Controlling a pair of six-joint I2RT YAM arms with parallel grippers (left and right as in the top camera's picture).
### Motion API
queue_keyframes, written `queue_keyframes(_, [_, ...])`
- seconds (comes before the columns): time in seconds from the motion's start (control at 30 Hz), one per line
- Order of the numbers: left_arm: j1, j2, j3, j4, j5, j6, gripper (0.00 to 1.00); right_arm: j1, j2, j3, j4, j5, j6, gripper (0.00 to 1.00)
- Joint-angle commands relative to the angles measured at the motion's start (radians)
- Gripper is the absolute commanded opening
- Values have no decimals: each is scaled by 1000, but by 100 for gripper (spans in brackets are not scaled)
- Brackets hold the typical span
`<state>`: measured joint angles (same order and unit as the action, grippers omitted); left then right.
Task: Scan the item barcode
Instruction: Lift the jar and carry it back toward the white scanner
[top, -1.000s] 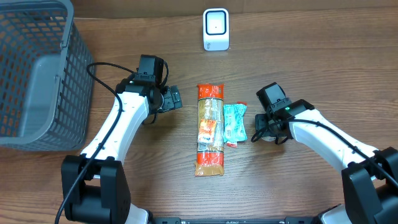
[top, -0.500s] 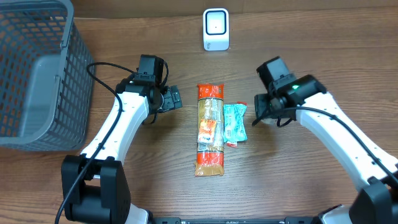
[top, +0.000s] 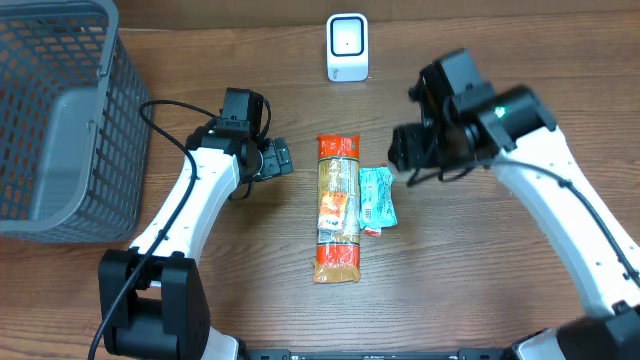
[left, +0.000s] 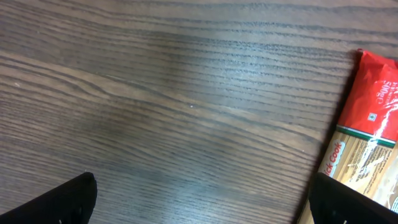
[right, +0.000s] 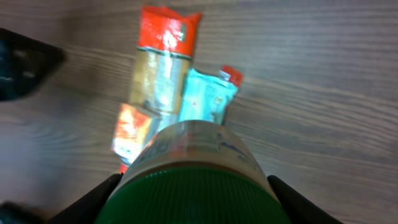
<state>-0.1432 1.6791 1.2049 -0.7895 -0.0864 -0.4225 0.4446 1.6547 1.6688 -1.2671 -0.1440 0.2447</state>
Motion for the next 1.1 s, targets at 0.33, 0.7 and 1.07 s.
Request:
queue_keyframes(0.33, [-1,-12,9,1,2,-4,100,1,216,292,78,3,-43,21])
queue_keyframes(0.7, [-1,-12,9,1,2,-4,100,4,227,156,472,154,65,21])
queue_keyframes(1.07, [-1,-12,9,1,2,-4,100,3,386,397,483,138,92,22])
